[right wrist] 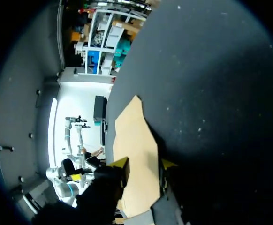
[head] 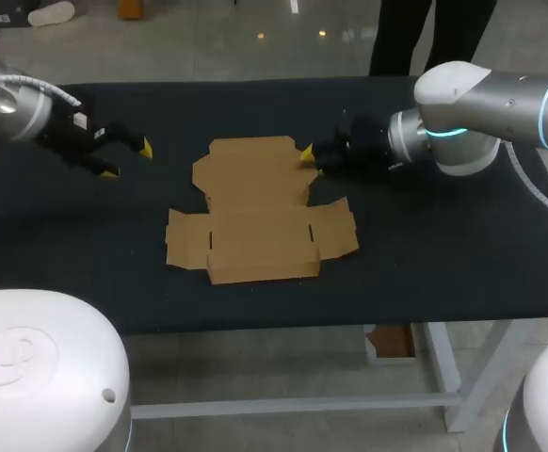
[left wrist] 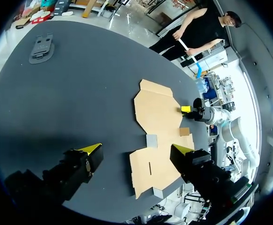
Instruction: Assemble the packaging by folding the flat box into shape, placing the metal phone stand inside, and closing the box properly
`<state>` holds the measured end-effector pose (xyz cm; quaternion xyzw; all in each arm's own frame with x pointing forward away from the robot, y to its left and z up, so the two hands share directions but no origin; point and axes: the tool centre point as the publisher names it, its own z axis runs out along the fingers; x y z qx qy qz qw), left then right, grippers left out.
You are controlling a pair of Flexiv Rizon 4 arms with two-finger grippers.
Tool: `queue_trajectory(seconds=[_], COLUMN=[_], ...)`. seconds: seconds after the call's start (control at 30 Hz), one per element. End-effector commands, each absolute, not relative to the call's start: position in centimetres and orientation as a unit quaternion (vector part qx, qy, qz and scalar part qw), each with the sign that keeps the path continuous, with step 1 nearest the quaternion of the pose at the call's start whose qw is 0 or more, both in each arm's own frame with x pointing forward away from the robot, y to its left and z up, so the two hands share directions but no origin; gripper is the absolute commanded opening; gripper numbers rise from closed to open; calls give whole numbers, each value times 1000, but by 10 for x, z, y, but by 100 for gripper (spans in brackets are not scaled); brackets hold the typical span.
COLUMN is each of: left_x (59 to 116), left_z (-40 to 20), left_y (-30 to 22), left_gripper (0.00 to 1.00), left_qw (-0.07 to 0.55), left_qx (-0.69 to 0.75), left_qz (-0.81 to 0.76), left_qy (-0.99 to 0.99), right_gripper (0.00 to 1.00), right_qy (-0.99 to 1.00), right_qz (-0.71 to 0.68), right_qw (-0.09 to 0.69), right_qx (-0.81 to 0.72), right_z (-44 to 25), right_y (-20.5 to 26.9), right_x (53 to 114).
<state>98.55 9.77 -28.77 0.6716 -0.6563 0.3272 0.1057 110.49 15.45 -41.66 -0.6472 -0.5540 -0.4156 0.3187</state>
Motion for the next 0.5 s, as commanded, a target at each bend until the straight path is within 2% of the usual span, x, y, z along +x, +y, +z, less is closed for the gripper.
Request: queue_trajectory(seconds=[0.03,0.13,0.2,0.23,0.27,0.5], left_x=[985,985,985,984,984,985], left_z=[-289,-290,-290,-290,-291,-292], left_y=[100,101,101,101,101,97], left_gripper=[100,100,100,100,100,100], left_qw=[106,108,109,109,111,138], left_qx=[671,672,672,672,670,653], left_qz=[327,326,325,324,323,329], left_qy=[-656,-656,-657,-657,-659,-667], right_gripper=[42,39,28,12,1,0], right_qy=[-549,-544,-542,-541,-541,-549], right_qz=[-427,-436,-445,-450,-457,-493], right_qw=[333,339,337,337,337,324], right_qx=[-637,-632,-629,-626,-621,-592], right_z=[-446,-449,-450,-450,-450,-437], right_y=[169,170,170,170,170,170], right_x=[1109,1109,1108,1107,1106,1101])
